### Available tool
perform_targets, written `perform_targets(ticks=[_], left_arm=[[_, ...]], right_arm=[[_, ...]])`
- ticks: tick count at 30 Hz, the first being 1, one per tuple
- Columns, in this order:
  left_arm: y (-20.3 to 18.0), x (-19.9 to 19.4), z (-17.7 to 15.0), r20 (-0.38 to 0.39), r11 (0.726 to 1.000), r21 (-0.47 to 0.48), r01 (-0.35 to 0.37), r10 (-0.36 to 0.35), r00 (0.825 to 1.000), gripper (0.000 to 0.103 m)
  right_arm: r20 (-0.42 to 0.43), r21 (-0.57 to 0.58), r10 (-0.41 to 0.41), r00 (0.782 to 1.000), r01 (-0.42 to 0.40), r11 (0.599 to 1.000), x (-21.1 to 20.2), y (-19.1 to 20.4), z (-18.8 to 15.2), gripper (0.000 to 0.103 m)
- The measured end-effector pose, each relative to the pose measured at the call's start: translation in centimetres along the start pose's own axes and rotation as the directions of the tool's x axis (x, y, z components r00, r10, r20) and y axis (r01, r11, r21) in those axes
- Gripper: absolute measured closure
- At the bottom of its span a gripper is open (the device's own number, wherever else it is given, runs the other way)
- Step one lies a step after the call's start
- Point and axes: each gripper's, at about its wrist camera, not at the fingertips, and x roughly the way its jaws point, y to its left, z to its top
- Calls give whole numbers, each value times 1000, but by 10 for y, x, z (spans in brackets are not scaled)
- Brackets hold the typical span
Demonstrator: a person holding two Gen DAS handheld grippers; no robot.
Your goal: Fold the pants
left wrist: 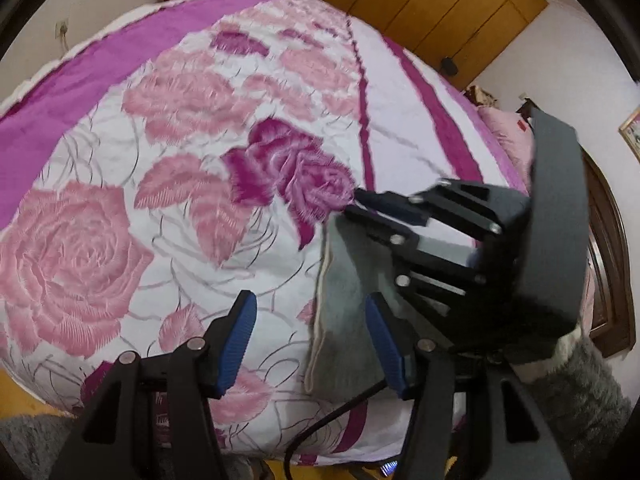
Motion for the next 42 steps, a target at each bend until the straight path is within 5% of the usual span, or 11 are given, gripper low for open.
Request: perform_targets(ticks=[7,12,15,18,20,23,30,35,38,40,42], left_arm=[[-63,1,5,61,973,205,-109,99,993,43],[-123,43,15,34,965,256,-60,53,998,44],[-148,77,14,48,944,317,-94,83,995,68],[-151,116,10,-6,931,329,-156,167,986,76],[-146,128,10,-2,933,312,-182,192,981,79],[-148,120,9,46,925,314,-213,210,977,79],[-172,63,-36,146,937,317,-143,101,984,76],[-182,68,-64,113,935,343,-85,49,992,76],[-183,88,-72,47,922,370,-112,102,994,76],[-179,107,-76,-3,919,367,-142,153,988,74],[-189,108,-81,41,888,415,-196,197,980,74]], right_arm=[[-62,377,-22,998,43,925,-90,-77,-101,82],[-62,691,3,998,41,721,-113,-136,-196,94],[-30,817,0,1000,25,577,-112,-151,-247,94],[-100,862,-2,995,87,499,-105,-156,-286,103],[-49,899,-16,999,51,436,-124,-164,-299,103],[-19,910,-97,995,58,411,-167,-163,-305,103],[204,910,22,979,-198,364,-189,-115,-299,103],[101,920,111,989,-135,367,-167,-72,-298,103],[50,927,85,995,-78,367,-162,-54,-310,103],[21,912,55,998,-42,409,-166,-51,-303,103],[28,910,32,999,-39,413,-175,-49,-298,103]])
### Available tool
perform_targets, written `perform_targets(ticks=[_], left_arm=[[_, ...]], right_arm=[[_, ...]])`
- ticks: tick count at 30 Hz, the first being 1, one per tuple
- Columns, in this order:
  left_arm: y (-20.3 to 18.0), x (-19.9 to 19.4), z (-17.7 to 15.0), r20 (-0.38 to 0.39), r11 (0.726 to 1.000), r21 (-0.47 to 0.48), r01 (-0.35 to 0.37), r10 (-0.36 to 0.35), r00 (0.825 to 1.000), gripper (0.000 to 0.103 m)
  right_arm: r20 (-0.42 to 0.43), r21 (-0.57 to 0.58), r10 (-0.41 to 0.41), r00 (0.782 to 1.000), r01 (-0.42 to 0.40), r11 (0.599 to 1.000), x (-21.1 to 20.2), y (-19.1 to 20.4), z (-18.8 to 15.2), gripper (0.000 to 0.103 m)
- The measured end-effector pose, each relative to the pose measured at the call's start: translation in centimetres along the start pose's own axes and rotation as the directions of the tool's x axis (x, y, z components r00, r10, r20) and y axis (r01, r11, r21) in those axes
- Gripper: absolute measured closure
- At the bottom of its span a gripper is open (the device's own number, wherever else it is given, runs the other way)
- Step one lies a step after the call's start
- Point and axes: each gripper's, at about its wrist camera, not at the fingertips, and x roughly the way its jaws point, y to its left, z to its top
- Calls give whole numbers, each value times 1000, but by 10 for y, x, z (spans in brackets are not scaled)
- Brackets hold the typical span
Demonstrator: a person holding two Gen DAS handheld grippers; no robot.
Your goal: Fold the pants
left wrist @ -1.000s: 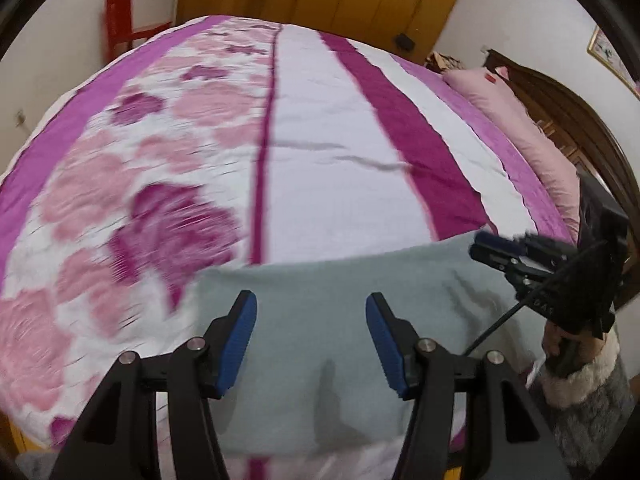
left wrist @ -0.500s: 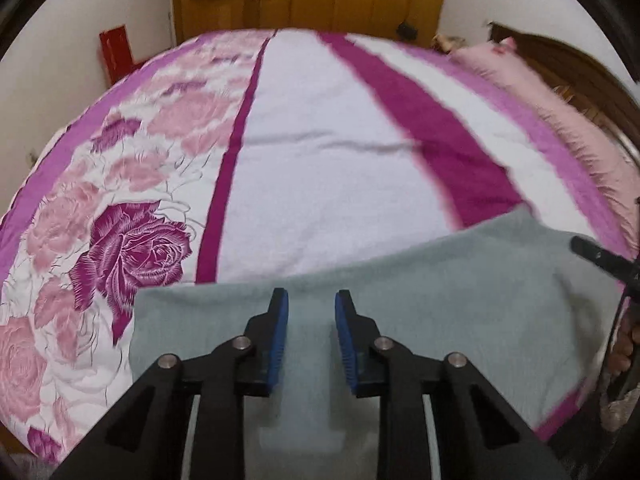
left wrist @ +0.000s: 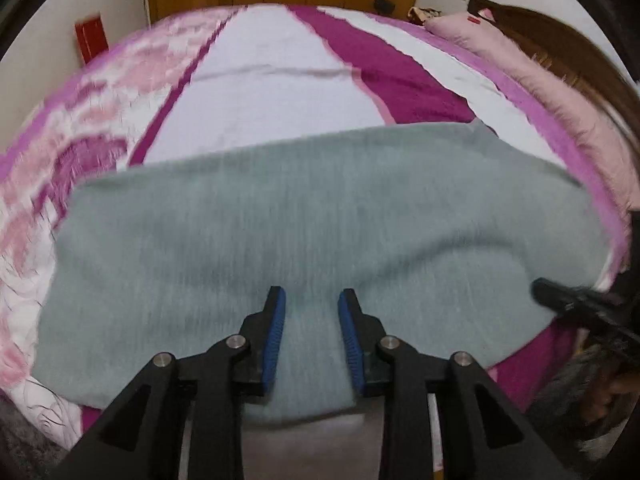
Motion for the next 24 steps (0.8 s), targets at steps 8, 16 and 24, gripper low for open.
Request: perform_targets(ticks=[8,16,24], left_arm=[[-11,3,-2,32,992,82,-100,97,995,67],[-12,-24,-3,56,998,50,37,-40,998,56],[-80,-42,24,117,983,159,91,-110,987,45]], right_arm=[[9,-23,23,1000,-23,999,7,1,-9,92],[449,81,115,886,-168,982,-106,-64,0,65],[588,573,-226,776,-203,794,-172,-212,-66,40]])
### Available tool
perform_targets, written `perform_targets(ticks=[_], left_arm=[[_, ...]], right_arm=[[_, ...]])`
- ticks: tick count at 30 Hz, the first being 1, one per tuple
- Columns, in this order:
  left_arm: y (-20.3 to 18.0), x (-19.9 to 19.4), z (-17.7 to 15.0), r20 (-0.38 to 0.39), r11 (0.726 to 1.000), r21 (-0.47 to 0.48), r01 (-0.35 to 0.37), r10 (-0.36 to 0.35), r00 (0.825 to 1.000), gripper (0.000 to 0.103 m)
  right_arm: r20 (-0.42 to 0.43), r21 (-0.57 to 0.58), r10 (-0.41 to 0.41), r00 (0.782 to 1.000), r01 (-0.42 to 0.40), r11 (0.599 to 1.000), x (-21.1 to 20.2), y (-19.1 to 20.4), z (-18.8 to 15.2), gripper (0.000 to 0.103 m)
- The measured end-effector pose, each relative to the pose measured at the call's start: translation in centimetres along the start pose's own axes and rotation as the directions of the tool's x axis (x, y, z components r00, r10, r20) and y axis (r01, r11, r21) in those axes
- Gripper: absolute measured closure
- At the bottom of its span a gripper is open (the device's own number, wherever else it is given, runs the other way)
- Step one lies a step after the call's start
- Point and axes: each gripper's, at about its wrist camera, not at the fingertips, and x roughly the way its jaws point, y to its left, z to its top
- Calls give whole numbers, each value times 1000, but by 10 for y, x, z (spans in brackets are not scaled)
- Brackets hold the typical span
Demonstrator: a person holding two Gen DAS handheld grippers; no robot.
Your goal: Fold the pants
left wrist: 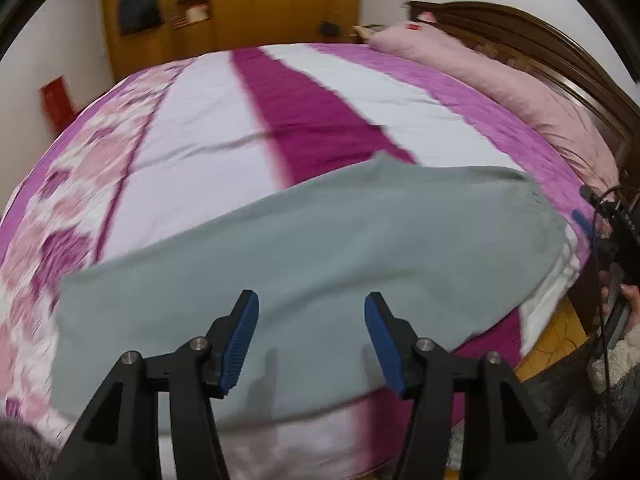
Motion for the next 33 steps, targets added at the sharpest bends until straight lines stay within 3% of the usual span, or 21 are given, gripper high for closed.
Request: perform_targets(ticks=[2,4,7,11,15,25,30,33], left_arm=[[-21,9,9,6,1000,7,19,-19,1000,45],[-37,20,14,-27,996,-29,82,-83,996,45],[-60,42,21,-129,976,-53,210,-215,968,45],[-78,44,21,-122,983,-3,183,-182,976,45],[-74,43,11,-162,977,-21,210,-211,964,45],[-57,44,0,-144,974,-67,218,-225,964,45],[-55,37,4,-107,970,-86,228,-236,966,45],[-55,37,3,-110,974,-71,214,-221,969,45]], right_arm=[[-40,79,8,999,-5,997,4,-18,-1,40],[-51,109,27,998,-21,994,6,-28,2,40],[-91,79,36,995,-29,996,18,-22,0,40],[-149,52,-25,989,33,998,40,-18,-6,39],[-154,122,21,988,-2,993,42,-21,-17,39],[-131,92,42,990,-30,995,68,-15,-3,38],[-140,96,-4,990,18,995,64,-14,-7,45],[-147,167,29,989,-4,986,57,-27,-11,54]])
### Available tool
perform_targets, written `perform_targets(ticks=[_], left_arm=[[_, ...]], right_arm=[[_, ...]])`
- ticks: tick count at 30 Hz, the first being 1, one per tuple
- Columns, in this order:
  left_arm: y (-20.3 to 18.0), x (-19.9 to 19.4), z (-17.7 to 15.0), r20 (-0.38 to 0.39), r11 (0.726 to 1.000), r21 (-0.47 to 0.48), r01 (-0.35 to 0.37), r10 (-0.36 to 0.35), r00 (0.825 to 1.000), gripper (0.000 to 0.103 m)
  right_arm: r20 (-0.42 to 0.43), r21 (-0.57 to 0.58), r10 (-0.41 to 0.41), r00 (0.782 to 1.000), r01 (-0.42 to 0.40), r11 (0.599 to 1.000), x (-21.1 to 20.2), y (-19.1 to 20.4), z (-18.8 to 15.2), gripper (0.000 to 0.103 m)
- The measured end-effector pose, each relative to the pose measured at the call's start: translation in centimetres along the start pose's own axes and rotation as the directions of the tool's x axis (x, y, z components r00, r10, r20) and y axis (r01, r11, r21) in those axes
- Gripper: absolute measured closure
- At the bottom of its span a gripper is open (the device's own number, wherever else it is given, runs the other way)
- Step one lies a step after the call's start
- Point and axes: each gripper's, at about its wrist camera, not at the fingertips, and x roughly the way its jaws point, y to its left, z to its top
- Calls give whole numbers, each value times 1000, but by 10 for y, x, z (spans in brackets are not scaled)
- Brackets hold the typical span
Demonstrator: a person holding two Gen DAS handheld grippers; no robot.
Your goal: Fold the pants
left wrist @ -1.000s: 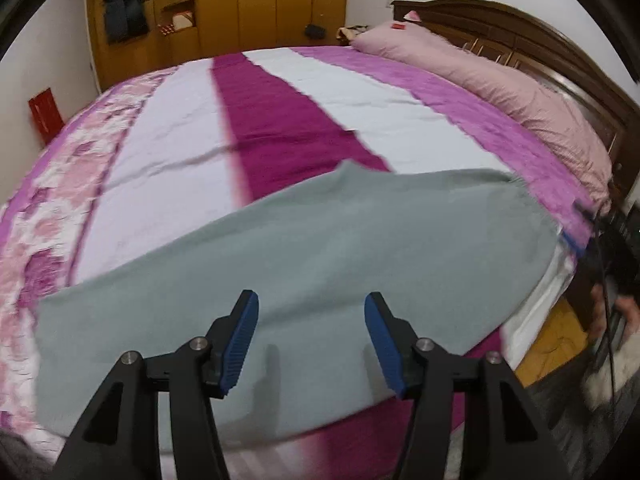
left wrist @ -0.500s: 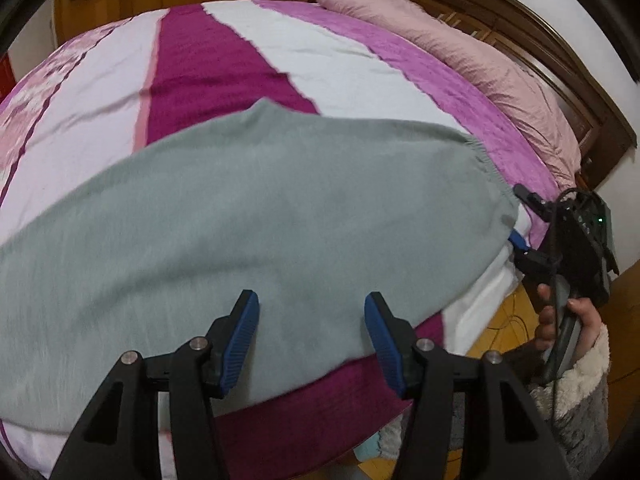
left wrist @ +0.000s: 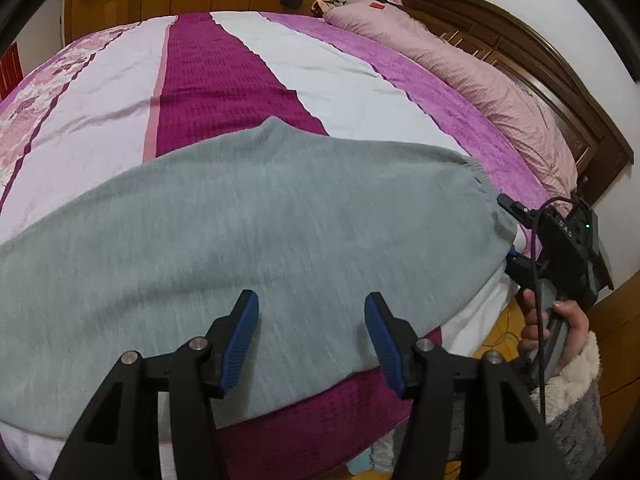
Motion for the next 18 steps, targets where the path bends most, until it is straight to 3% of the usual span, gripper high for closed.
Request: perform_targets(ticks=[2,4,6,8,12,15,18], left_arm=[[1,2,-1,-3,1000,2,2,-2,1000,45],[2,7,-1,-17,1000,-5,0,0,1000,45],[1,11,1,-19,1000,-18,11,-11,1000,45],[-2,10,5,-10,999,-24,37,-37,999,50],[-9,5,13,17,996,-59,67,-67,998,92],[-18,7,12,26,997,-50,56,-55,998,100],[-27,13,14,45,996,-19,-92,92,995,101]], right_arm=[[-4,38,21,1000,-20,999,-2,-9,3,64],[-6,95,27,1000,-26,995,0,-20,6,82],[-2,122,43,999,-42,992,0,-26,7,86],[-2,100,24,1000,-23,995,1,-22,7,87],[-2,55,-20,1000,20,998,2,-14,8,88],[-2,74,-14,1000,14,997,3,-14,9,88],[-3,76,-13,1000,13,997,4,-15,10,88]])
